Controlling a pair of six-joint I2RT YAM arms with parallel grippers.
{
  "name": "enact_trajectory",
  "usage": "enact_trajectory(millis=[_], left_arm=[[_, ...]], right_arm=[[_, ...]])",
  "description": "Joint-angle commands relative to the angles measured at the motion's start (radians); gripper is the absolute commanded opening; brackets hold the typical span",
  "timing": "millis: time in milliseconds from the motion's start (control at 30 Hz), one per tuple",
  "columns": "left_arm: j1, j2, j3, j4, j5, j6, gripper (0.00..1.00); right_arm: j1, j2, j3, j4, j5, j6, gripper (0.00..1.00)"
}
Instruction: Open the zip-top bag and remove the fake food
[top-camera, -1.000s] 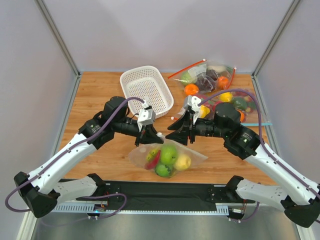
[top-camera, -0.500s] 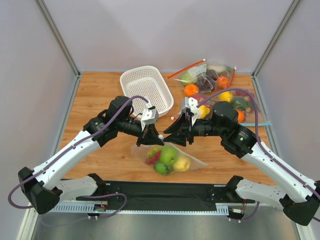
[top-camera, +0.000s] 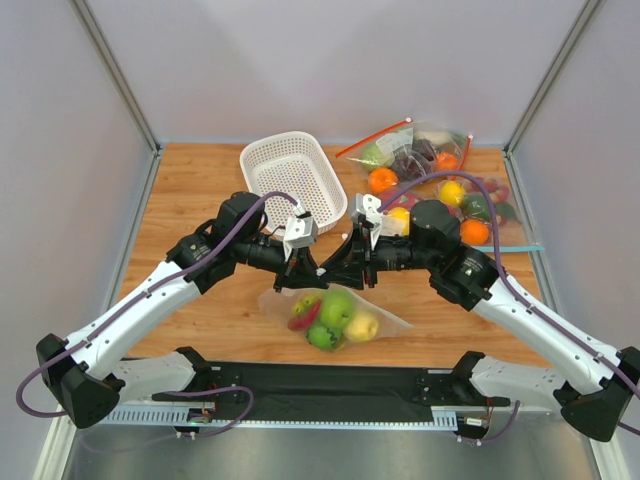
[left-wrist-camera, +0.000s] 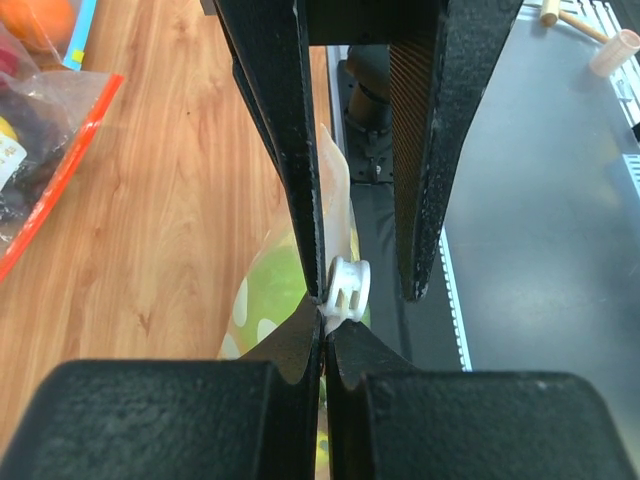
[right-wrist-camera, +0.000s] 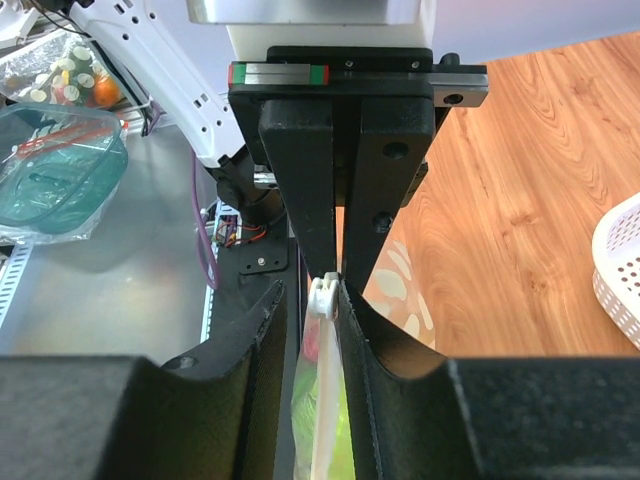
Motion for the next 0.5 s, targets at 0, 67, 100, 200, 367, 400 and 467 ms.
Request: enact_trajectory(millis=[0,67,100,200,367,400,467], left_arm=[[-0.004,-0.008,0.039,0.05,0.0,0.014,0.0],[-0.004,-0.01,0.039,0.052,-0.008,0.012,0.0],[-0.004,-0.012,0.038,0.053,-0.006,0.012,0.0],[-0.002,-0.015,0.038,0.055,-0.012,0.012,0.0],[-0.004,-0.013,0.038,0.053,-0.02,0.014,0.0],[-0.002,-0.015,0.038,0.053,-0.02,0.014,0.0],[-0.004,-0.016,0.038,0.053,-0.023,0.012,0.0]], right_arm=[[0.016,0.011,0.036,-0.011,0.017,-0.006,0.28],[0.019,0.017,0.036,-0.013,0.024,-0.009,0.27],[0.022,0.019,0.036,-0.016,0.026,-0.009,0.27],[0.024,0.02,0.036,-0.021,0.033,-0.011,0.25],[0.025,0.016,0.037,-0.024,0.047,-0.016,0.15],[0.022,0.017,0.04,-0.033,0.053,-0.017,0.13],[0.024,0.02,0.04,-0.041,0.066,-0.02,0.08]])
